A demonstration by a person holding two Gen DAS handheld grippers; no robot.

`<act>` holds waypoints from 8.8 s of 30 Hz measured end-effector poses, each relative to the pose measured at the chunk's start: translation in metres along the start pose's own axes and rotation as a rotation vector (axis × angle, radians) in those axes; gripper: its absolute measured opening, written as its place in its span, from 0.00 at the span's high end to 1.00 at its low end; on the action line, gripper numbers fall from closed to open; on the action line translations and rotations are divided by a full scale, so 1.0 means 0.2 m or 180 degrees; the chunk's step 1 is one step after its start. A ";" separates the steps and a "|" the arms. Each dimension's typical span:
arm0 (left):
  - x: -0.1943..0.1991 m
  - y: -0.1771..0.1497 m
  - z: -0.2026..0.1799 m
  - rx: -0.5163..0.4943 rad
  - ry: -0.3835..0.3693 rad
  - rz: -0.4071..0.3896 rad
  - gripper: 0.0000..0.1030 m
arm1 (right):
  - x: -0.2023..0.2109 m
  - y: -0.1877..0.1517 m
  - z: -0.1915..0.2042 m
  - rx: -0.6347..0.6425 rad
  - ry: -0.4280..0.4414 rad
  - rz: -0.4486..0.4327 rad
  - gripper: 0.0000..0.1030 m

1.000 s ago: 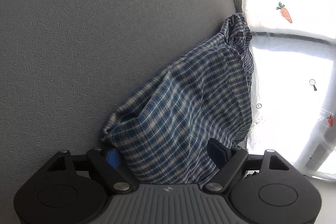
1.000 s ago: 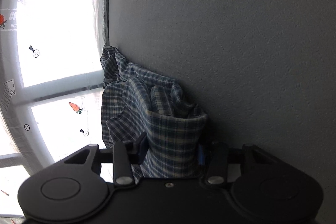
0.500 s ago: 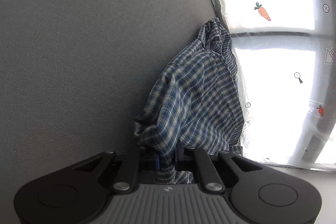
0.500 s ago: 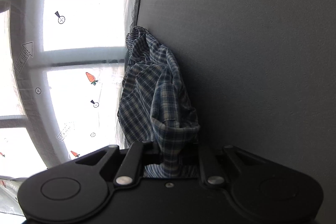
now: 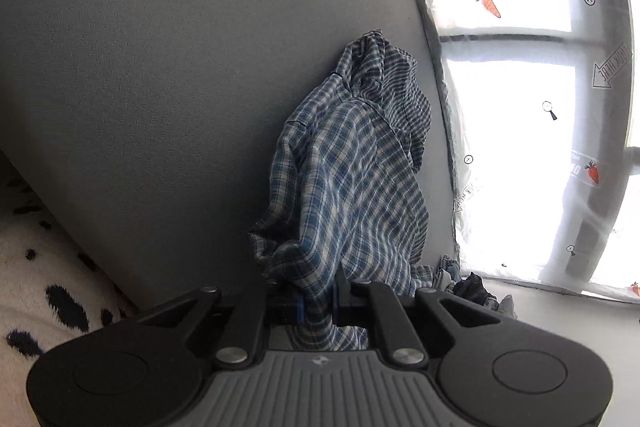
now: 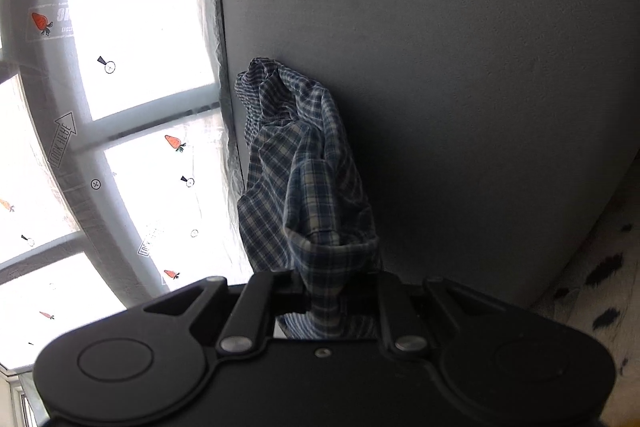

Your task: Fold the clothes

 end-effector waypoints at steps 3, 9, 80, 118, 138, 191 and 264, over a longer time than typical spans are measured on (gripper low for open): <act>-0.01 0.01 0.02 0.0130 0.0034 0.0012 0.88 | 0.00 0.01 -0.03 -0.0142 -0.0072 0.0058 0.88; -0.08 0.12 -0.12 0.0221 0.0012 -0.0028 0.87 | -0.08 0.07 0.06 -0.0402 -0.0252 0.0131 0.87; -1.35 0.63 -0.72 -0.3746 0.1961 -0.0758 0.21 | -1.19 0.32 1.14 0.4884 -0.1894 -0.1995 0.76; -1.34 0.90 -0.67 -0.2719 0.0845 0.0318 0.01 | -1.16 0.68 1.18 0.3678 -0.1227 -0.1061 0.21; -1.28 0.85 -0.61 -0.2137 -0.0071 0.0649 0.39 | -1.09 0.73 1.09 0.2804 -0.0507 -0.0253 0.75; -1.77 -1.73 -1.93 -0.3729 -0.2149 0.0895 0.57 | 1.77 1.36 0.94 0.3076 0.0692 -0.2865 0.78; -1.17 -1.55 -1.65 -0.4322 0.0157 -0.1760 0.00 | 1.45 0.92 0.96 0.3933 -0.0169 -0.3848 0.00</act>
Point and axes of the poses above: each gripper's, at about its wrist camera, not at the fingertips, and x roughly against the way its jaws point, z to its left, y to its top, the point moved 1 cm from there along -x, roughly the way its jaws point, and after that the axes turned 13 degrees about -y, right-handed, at the moved point
